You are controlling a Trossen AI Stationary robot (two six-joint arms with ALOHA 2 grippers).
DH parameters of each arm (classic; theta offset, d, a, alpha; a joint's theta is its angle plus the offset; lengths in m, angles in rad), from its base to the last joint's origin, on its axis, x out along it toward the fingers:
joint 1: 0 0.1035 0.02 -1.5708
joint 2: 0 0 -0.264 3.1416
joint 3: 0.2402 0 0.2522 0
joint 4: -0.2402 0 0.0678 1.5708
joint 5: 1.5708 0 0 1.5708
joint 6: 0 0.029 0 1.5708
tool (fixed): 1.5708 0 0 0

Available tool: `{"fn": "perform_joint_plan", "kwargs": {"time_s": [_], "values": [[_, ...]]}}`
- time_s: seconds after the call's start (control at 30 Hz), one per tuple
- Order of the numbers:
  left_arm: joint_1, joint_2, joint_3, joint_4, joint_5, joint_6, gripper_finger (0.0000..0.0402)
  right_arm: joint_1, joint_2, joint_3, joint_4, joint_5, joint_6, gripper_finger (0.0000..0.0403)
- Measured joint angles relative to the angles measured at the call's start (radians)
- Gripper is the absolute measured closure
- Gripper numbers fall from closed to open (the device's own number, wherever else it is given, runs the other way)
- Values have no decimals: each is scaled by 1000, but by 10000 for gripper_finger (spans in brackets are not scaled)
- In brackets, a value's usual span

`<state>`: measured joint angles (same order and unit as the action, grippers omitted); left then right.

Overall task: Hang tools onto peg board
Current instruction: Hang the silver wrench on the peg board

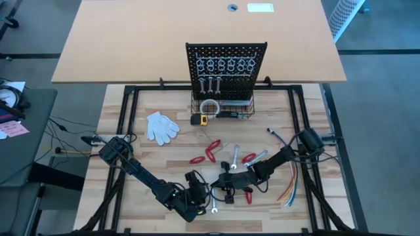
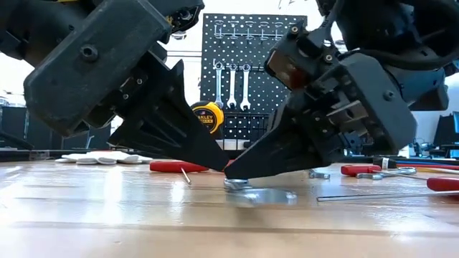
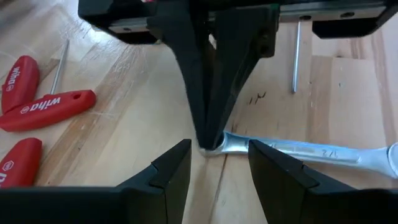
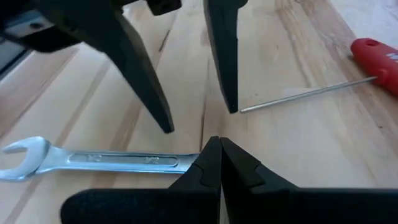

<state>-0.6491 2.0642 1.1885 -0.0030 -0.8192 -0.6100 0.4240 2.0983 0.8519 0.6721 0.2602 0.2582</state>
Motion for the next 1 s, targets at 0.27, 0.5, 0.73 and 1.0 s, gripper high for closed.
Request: {"fn": "perform_joint_plan", "kwargs": {"time_s": [0.27,0.5,0.73,1.0], "values": [[-4,0,0,15,76,123,244,-1,41,1,25,-2,71,395],[-16,-2,16,2,203,425,244,-1,41,-3,38,-18,71,395],[50,-2,54,26,351,-129,243,-12,44,-5,69,-24,67,395],[42,-2,55,-60,220,-263,243,-47,46,5,81,68,120,398]]}}
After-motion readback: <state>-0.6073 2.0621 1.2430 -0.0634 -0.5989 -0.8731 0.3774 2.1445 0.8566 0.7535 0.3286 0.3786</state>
